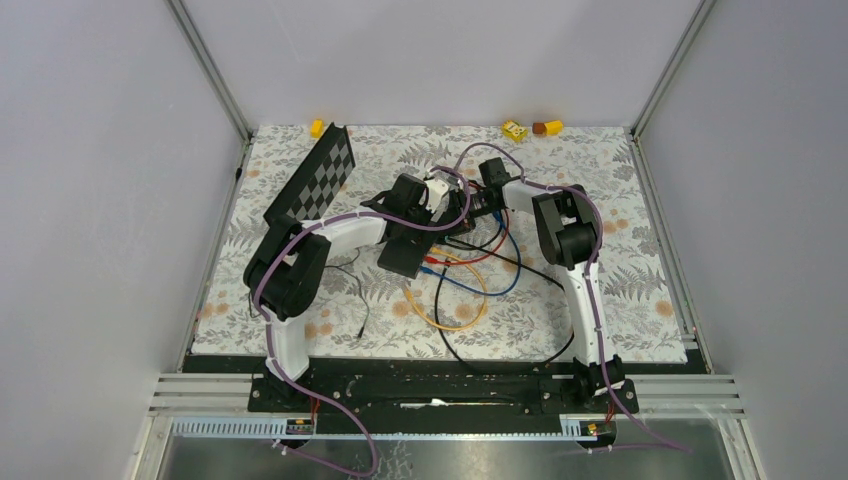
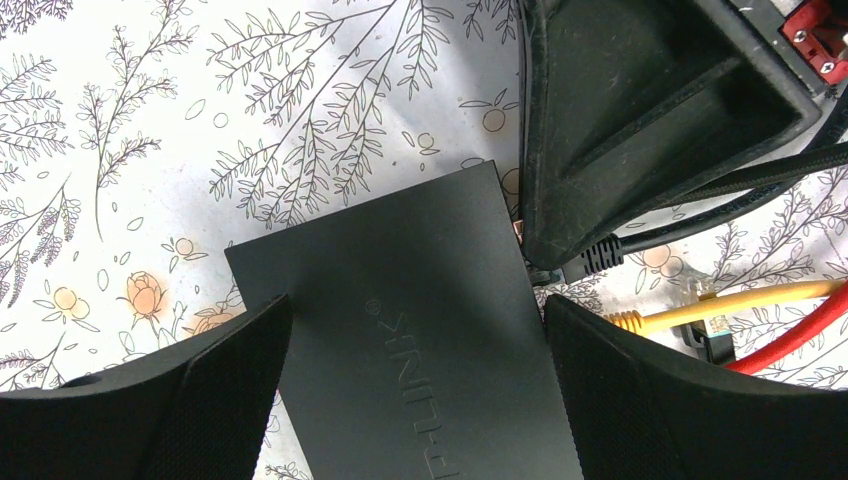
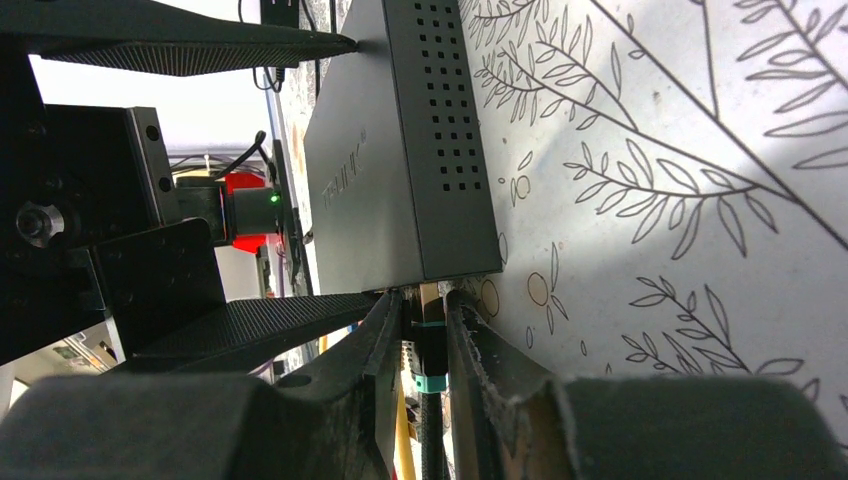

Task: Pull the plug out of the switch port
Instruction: Pull the connector from the switch port.

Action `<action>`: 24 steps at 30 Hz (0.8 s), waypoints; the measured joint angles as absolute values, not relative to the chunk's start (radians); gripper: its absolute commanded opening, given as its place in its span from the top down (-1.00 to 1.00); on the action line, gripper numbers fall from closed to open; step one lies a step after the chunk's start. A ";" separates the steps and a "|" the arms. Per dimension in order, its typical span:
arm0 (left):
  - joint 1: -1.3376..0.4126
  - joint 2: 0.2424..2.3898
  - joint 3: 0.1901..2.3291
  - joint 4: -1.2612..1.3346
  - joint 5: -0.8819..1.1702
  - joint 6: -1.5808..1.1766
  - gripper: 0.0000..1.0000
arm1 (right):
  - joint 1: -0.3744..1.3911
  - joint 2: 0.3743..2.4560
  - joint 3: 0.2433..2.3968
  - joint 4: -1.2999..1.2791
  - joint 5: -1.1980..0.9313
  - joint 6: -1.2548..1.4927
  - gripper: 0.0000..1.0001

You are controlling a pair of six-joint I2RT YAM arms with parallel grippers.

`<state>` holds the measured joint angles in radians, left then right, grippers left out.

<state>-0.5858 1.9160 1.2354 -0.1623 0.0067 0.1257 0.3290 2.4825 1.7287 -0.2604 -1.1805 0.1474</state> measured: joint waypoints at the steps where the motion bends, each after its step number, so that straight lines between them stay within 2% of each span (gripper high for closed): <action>1: -0.586 1.916 1.235 -0.162 0.007 0.126 -0.92 | 0.329 2.486 1.737 -0.272 -1.184 0.141 1.00; 7: -0.585 1.916 1.235 -0.162 0.006 0.125 -0.92 | 0.329 2.489 1.740 -0.277 -1.187 0.133 1.00; 15: -0.582 1.916 1.235 -0.158 0.007 0.121 -0.92 | 0.325 2.456 1.643 -0.097 -1.187 0.244 1.00; 24: -0.579 1.916 1.235 -0.157 0.007 0.118 -0.92 | 0.327 2.457 1.685 -0.199 -1.162 0.175 1.00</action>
<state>-0.5789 1.9156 1.2350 -0.1570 0.0074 0.1184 0.3271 2.4565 1.6848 -0.1993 -1.1622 0.1745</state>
